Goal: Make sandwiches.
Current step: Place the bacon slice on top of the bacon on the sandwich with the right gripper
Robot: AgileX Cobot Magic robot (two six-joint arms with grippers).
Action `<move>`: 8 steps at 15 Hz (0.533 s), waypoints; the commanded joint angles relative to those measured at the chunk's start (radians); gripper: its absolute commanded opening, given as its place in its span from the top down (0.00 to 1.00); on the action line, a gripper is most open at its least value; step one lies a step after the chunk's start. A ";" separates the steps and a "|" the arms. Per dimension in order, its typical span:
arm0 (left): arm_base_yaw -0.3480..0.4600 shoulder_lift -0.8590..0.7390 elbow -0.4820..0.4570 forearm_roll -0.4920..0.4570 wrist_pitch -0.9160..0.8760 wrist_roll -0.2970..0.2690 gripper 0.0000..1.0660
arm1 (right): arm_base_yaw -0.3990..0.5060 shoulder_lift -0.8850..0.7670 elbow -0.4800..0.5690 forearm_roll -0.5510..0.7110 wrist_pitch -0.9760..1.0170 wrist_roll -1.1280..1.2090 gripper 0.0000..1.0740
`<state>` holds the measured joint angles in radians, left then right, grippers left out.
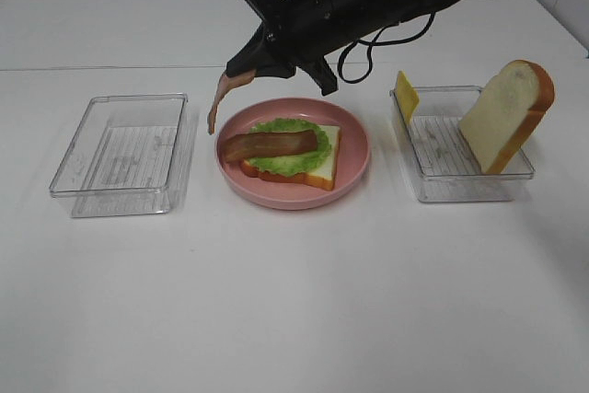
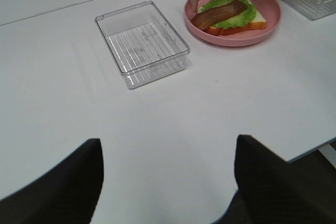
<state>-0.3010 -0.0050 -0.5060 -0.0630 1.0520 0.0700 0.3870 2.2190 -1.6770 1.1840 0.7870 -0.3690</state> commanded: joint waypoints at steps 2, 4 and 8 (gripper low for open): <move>0.000 -0.021 0.005 0.001 -0.012 -0.008 0.36 | -0.020 0.008 -0.007 -0.122 -0.028 0.036 1.00; 0.000 -0.021 0.005 0.001 -0.012 -0.008 0.36 | -0.028 0.008 -0.007 -0.230 -0.024 0.128 1.00; 0.000 -0.021 0.005 0.001 -0.012 -0.008 0.36 | -0.028 0.008 -0.007 -0.534 0.026 0.350 1.00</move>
<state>-0.3010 -0.0050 -0.5060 -0.0630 1.0520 0.0700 0.3620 2.2300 -1.6770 0.6710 0.8030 -0.0300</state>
